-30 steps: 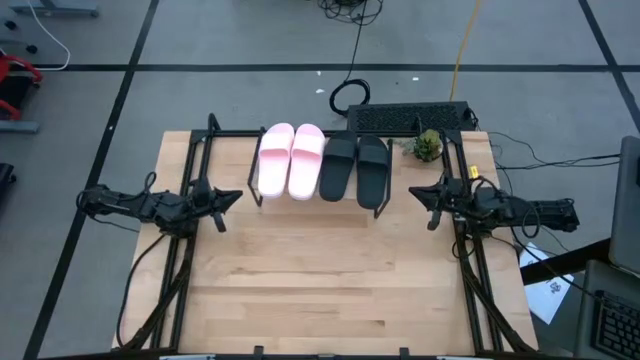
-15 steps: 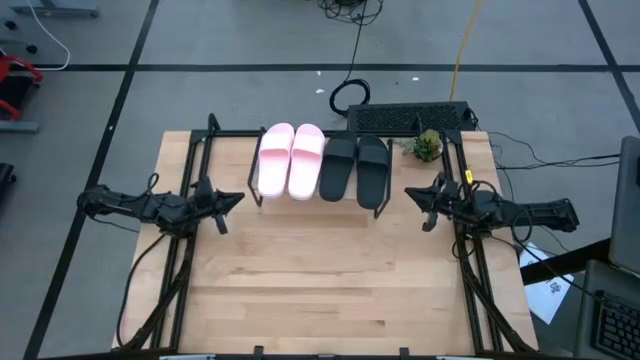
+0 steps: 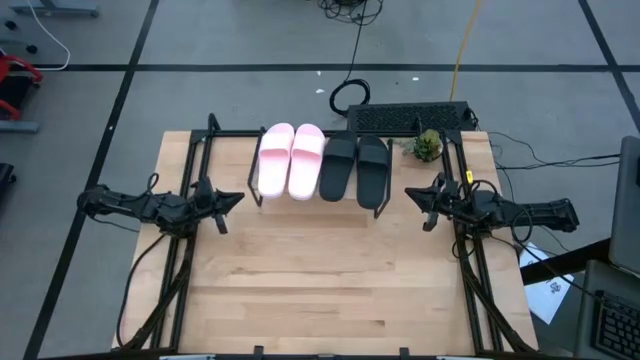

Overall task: Pick and place slides into the shelf
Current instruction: Return to Home position

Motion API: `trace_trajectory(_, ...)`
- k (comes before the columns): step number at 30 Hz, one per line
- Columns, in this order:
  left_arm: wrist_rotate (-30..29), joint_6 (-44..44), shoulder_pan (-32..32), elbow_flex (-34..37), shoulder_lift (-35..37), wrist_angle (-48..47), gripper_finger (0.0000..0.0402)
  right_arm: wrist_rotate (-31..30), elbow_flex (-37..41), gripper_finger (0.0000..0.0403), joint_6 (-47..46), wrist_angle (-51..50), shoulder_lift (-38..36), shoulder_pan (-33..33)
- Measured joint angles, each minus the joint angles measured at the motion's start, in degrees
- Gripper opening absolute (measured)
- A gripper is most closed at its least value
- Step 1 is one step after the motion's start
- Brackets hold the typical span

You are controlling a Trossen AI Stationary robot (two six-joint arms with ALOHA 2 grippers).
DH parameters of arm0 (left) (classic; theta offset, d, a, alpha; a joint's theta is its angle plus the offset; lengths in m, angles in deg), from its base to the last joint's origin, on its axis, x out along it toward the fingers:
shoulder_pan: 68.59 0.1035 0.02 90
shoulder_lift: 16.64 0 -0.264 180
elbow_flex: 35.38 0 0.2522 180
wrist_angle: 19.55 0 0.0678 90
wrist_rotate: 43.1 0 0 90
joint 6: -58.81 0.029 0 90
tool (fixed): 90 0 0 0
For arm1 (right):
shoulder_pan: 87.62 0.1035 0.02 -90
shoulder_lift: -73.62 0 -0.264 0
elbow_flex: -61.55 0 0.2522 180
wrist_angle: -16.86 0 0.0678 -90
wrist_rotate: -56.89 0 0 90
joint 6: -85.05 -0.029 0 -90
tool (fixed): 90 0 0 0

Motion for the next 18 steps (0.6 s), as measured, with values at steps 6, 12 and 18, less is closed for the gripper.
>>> trace_trajectory(6, 0.0, -1.9, 0.0, 0.0, 0.0, 0.0, 0.0010, 0.0, 0.0, 0.0000, 0.0, 0.1, 0.0, 0.0)
trace_trajectory(12, 0.0, -3.0, 0.0, 0.0, 0.0, 0.1, 0.0010, 0.0, 0.0, 0.0000, 0.0, 0.1, 0.0, 0.0)
trace_trajectory(18, 0.0, -3.0, 0.0, 0.0, 0.0, 0.1, 0.0010, 0.0, 0.1, 0.0000, 0.0, 0.1, 0.0, 0.0)
